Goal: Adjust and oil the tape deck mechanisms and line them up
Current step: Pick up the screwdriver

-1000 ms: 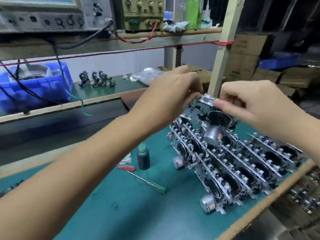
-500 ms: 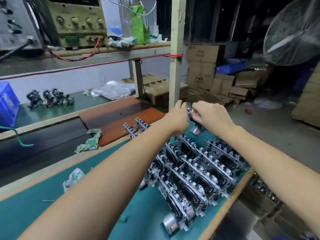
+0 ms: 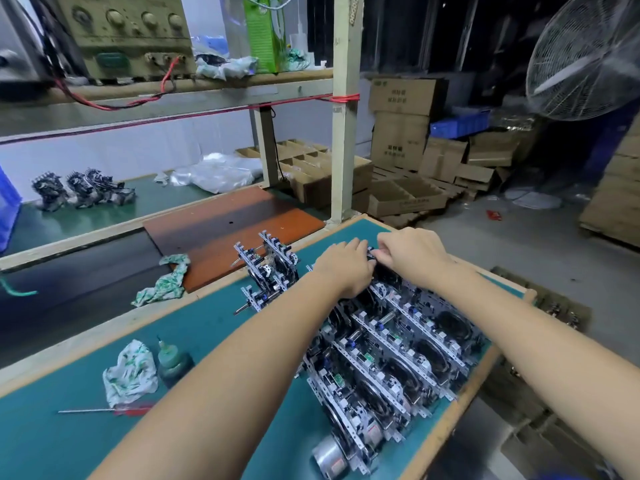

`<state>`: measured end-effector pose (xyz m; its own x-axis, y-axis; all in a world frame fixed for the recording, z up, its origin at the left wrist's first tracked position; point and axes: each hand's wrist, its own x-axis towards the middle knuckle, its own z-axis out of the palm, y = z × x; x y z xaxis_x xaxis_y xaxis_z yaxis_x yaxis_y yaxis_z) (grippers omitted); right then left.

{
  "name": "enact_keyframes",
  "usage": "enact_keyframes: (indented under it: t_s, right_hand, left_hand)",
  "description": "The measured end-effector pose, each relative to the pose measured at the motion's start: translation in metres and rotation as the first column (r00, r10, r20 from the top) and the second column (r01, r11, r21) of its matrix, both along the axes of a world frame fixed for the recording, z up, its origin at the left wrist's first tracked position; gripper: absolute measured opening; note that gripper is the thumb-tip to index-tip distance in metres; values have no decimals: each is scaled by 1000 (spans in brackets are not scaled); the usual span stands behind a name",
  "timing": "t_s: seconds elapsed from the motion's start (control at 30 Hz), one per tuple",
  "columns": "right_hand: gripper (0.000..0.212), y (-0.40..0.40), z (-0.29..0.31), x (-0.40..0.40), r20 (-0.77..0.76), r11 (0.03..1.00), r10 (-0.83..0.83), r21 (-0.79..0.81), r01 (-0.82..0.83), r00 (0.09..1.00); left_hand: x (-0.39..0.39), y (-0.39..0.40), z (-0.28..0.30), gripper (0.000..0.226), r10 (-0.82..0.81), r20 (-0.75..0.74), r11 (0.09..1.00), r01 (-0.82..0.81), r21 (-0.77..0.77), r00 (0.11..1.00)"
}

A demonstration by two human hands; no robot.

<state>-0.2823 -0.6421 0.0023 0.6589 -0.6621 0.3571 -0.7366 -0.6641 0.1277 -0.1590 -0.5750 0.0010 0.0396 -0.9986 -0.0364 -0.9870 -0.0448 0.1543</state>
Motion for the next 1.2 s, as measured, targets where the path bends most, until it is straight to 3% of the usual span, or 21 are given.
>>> enact_keyframes:
  t_s: [0.1,0.33,0.4,0.5,0.6,0.7,0.8,0.93,1.03,1.2]
  right_hand:
    - [28,-3,-7,2,-15,999,-33,38,34,999]
    - [39,-11,5,-6,-127,953,-49,292,85,991]
    - [35,-5,3,-7,-154,973,-78,205,109,985]
    - [29,4,5,-2,-253,987,-158,-58,148,955]
    - [29,18,16,6,-258,984,-179,-63,169,949]
    - [24,57,31,8,-130,994,-98,-69,89,987]
    - [23,115,43,6,148,995,53,75,-65,988]
    - [18,208,44,30,331,881,309,254,-400,892]
    - [16,266,29,70,341,758,478,306,-576,810]
    - [11,339,-13,153,343,561,667,353,-749,661]
  left_hand:
    - [-2,-5,1,51,2,-7,1000,-2,16,1000]
    - [-14,-6,0,47,-12,-17,1000,12,4,1000]
    - [-17,-6,-1,48,-6,-4,1000,6,-14,1000]
    - [-19,-3,-3,50,-16,20,1000,15,5,1000]
    - [-18,6,7,44,-4,42,998,6,-58,999]
    - [-5,39,26,35,13,73,963,7,-268,997]
    - [21,105,39,35,47,149,908,20,-418,988]
    - [52,221,41,28,156,-5,862,-138,-487,988]
    - [72,304,25,25,310,-127,822,-333,-463,942]
    - [113,423,-16,17,635,-161,694,-650,-310,755]
